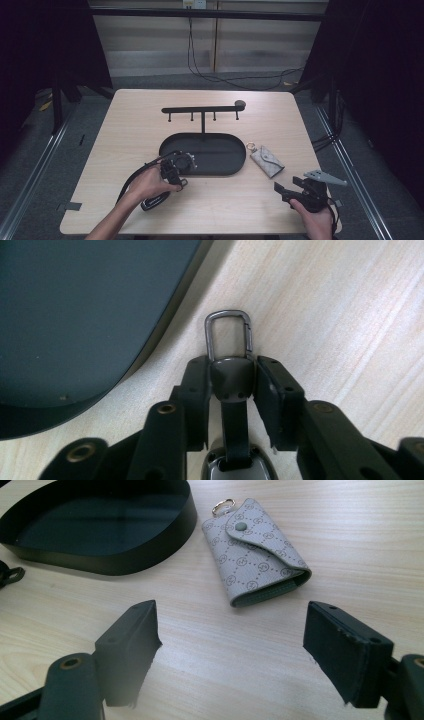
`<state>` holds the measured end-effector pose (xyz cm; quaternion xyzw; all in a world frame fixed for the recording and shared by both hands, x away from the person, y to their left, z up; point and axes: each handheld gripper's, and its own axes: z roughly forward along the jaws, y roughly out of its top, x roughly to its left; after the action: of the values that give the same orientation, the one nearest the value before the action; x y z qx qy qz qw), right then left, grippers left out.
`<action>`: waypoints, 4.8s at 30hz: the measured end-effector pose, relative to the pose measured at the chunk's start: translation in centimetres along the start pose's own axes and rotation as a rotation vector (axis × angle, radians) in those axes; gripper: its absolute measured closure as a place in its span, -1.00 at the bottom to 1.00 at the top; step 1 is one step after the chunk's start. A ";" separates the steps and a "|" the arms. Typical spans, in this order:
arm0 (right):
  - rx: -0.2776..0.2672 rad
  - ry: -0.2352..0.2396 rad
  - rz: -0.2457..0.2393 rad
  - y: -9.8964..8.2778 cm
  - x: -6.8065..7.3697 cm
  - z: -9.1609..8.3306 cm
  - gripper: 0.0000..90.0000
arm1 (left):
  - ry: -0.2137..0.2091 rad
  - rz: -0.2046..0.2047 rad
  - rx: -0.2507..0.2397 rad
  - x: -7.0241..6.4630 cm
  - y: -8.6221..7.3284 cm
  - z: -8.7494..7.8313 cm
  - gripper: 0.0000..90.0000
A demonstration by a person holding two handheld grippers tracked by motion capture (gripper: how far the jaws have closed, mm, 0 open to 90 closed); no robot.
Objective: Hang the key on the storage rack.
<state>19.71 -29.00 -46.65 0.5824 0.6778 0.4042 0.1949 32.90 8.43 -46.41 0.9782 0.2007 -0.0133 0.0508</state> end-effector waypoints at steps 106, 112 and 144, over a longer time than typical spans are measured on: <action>0.024 -0.011 0.032 -0.1 -0.3 0.4 -0.54 | 0.007 -0.187 -0.130 3.7 -4.0 -13.7 0.57; 0.024 -0.011 0.035 -0.1 -0.3 0.4 -0.54 | 0.014 -0.195 -0.128 4.1 -4.1 -14.7 0.57; 0.023 -0.003 0.037 -0.1 -0.3 0.4 -0.54 | 0.015 -0.266 -0.094 7.6 -0.5 -17.5 0.57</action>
<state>20.02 -29.19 -47.02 0.5977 0.6713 0.3990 0.1814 39.78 13.74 -29.38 0.9396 0.3295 -0.0030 0.0928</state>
